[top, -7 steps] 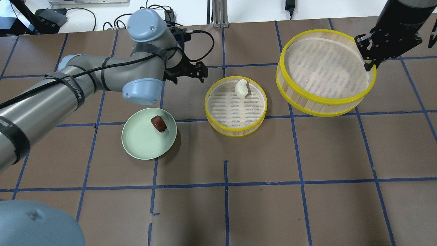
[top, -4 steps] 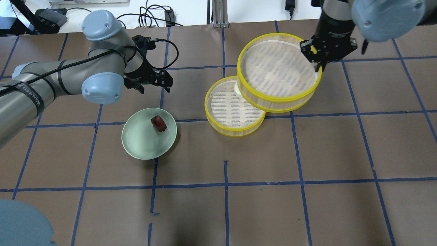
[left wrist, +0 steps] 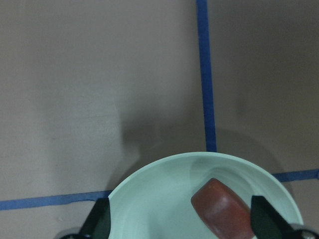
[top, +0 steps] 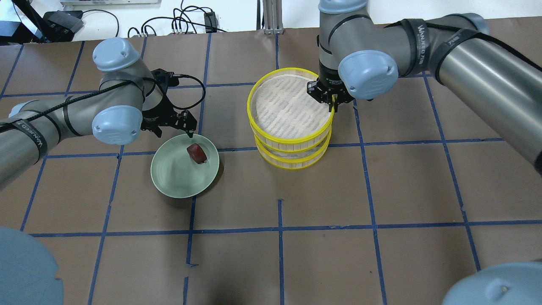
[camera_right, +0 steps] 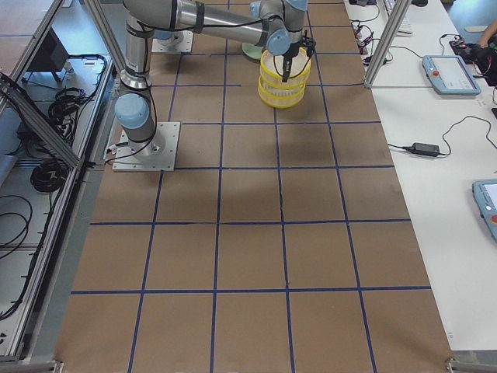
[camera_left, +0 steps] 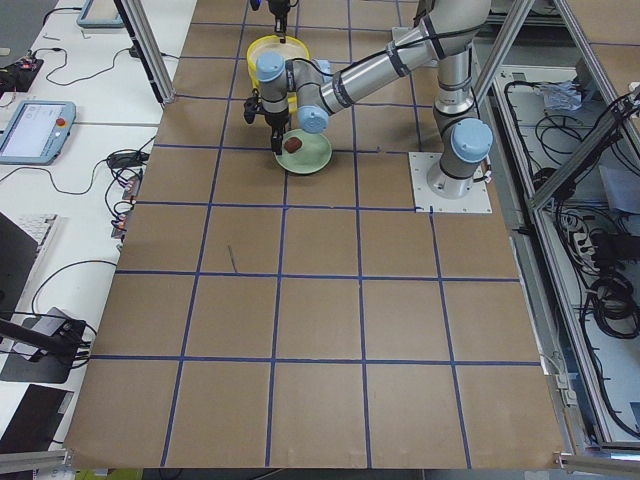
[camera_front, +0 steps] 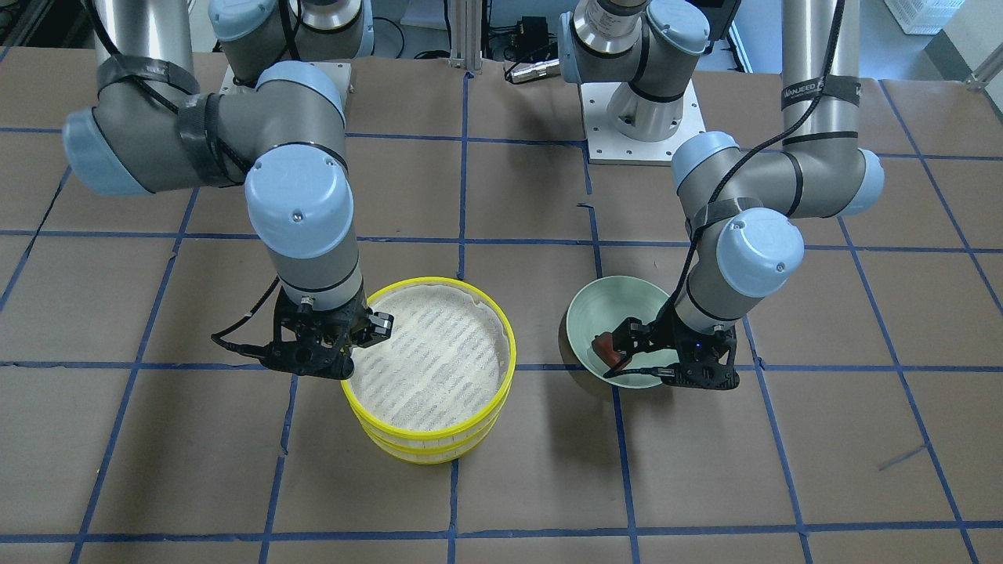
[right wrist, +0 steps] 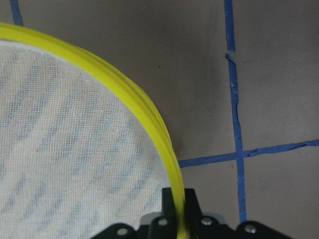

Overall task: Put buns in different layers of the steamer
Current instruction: 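Grasp the brown bun on the green plate with the left gripper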

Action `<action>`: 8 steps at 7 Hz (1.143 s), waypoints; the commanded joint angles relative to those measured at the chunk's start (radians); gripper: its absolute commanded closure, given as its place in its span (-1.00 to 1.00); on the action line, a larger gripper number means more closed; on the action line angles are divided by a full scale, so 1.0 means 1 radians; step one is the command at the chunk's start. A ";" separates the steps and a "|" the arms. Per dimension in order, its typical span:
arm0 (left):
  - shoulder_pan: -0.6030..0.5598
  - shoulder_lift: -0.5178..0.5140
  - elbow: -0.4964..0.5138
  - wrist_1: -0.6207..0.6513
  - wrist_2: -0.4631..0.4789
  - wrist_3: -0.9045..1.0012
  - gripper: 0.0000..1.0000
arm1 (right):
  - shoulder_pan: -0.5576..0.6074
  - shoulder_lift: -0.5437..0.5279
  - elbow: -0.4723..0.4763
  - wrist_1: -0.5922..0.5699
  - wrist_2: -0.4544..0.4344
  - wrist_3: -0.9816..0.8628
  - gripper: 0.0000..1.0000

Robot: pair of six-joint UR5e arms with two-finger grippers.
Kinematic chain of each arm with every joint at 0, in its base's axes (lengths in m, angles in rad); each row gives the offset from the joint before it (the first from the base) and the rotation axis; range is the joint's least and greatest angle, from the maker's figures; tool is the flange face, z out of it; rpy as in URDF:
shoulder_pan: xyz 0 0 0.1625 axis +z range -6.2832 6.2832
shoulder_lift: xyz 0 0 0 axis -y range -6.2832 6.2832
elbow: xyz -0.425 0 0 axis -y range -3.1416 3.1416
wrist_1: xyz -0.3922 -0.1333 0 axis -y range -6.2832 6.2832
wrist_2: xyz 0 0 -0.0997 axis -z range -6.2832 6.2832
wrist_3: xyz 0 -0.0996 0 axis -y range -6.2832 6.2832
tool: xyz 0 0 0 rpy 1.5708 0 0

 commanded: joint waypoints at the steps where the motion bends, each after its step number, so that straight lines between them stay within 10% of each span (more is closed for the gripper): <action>1: -0.005 -0.017 -0.003 -0.003 -0.008 -0.123 -1.00 | 0.004 0.031 0.006 -0.011 -0.001 0.003 0.82; 5: -0.052 -0.037 -0.015 -0.003 -0.043 -0.305 -0.96 | 0.003 0.038 0.011 -0.011 -0.006 -0.003 0.82; 7: -0.054 -0.057 -0.017 -0.003 -0.037 -0.309 0.56 | 0.001 0.038 0.011 -0.011 -0.007 -0.006 0.82; 8: -0.055 -0.054 -0.017 -0.003 -0.037 -0.309 0.97 | 0.001 0.038 0.012 -0.011 -0.007 -0.006 0.82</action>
